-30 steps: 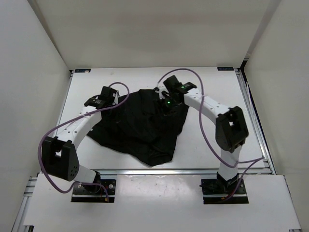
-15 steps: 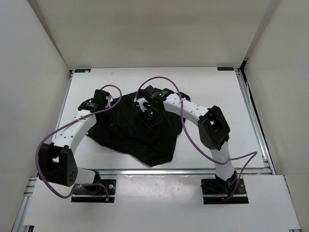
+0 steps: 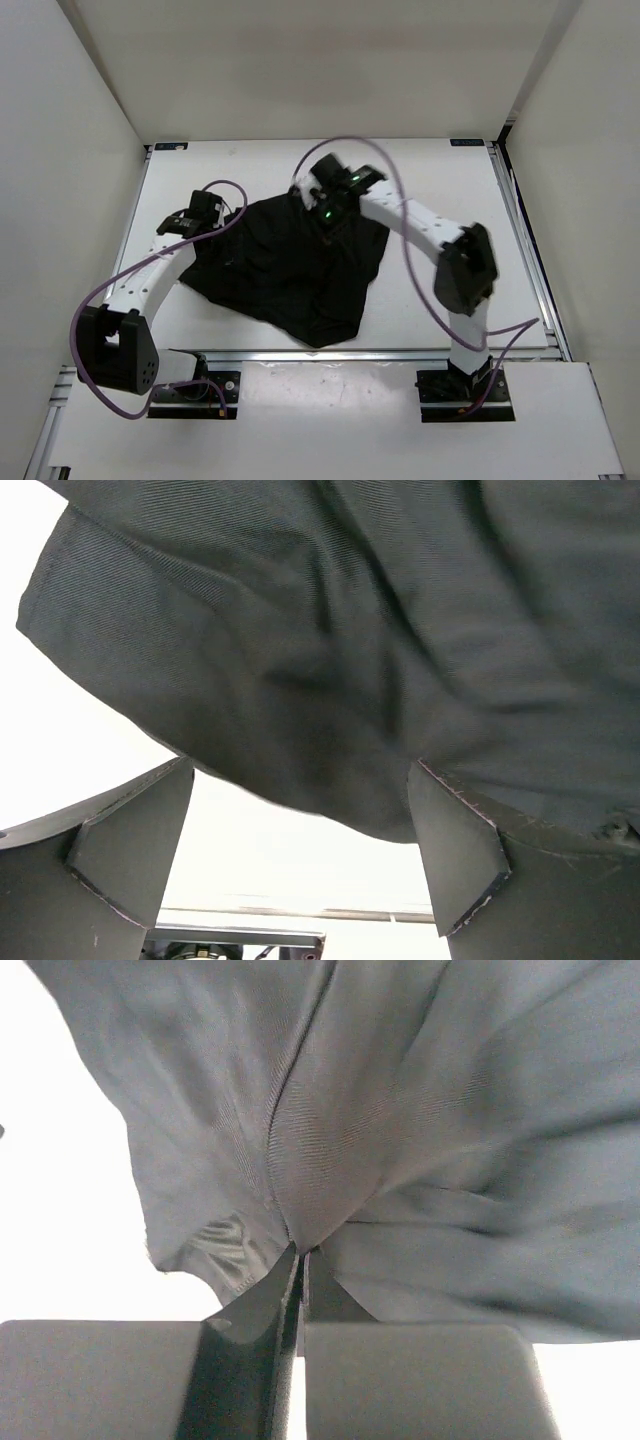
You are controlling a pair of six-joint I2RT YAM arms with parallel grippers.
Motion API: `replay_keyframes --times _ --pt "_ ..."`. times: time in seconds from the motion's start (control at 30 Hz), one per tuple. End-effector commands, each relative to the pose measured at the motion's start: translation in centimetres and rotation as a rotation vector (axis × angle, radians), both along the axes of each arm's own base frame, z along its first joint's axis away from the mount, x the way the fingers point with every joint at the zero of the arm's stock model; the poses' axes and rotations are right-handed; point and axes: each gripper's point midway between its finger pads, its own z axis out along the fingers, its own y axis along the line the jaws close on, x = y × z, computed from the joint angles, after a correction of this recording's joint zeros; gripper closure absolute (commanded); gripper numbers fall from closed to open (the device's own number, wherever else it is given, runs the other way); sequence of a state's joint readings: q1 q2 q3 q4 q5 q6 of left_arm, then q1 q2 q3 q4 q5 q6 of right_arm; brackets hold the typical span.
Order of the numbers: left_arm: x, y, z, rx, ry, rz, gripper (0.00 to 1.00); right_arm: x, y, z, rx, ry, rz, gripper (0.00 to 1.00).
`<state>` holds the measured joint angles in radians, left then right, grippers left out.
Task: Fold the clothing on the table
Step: Flatten the skirt out
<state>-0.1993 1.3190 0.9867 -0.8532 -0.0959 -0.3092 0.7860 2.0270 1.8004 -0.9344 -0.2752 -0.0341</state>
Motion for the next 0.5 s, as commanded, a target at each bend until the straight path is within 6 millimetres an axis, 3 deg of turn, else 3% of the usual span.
replay_keyframes --times 0.0,0.07,0.1,0.13,0.27,0.3,0.33,0.37,0.4,0.47 --pt "0.1 -0.5 0.7 -0.023 -0.038 -0.005 0.01 2.9 -0.9 17.0 0.351 -0.339 -0.062 1.00" --pt "0.3 -1.2 0.7 -0.054 -0.041 -0.017 0.02 3.3 -1.8 17.0 0.349 -0.328 -0.083 1.00" --pt "0.3 -1.3 0.7 -0.063 -0.040 -0.013 0.02 3.4 -2.4 15.8 0.316 -0.297 -0.105 1.00" --pt "0.5 -1.6 0.7 -0.073 -0.041 -0.016 0.02 3.5 -2.8 12.9 0.260 -0.228 -0.116 1.00" --pt "0.8 -2.9 0.6 -0.094 -0.042 -0.042 0.03 4.1 -2.7 6.8 0.145 -0.133 -0.126 0.97" --pt "0.7 -3.0 0.4 -0.090 -0.032 -0.047 0.03 4.4 -2.0 5.8 0.142 -0.123 -0.114 0.82" --pt "0.9 -3.3 0.4 -0.095 -0.037 -0.052 0.04 4.8 -1.3 5.9 0.152 -0.143 -0.096 0.59" --pt "0.9 -3.5 0.3 -0.095 -0.032 -0.058 0.03 5.4 -1.4 4.4 0.113 -0.133 -0.106 0.40" --pt "1.1 -3.8 0.4 -0.106 -0.039 -0.058 0.04 6.8 -1.7 3.5 0.060 -0.164 -0.142 0.32" --pt "1.0 -4.5 0.5 -0.121 -0.041 -0.068 0.04 8.7 -3.3 3.2 -0.013 -0.199 -0.214 0.31"
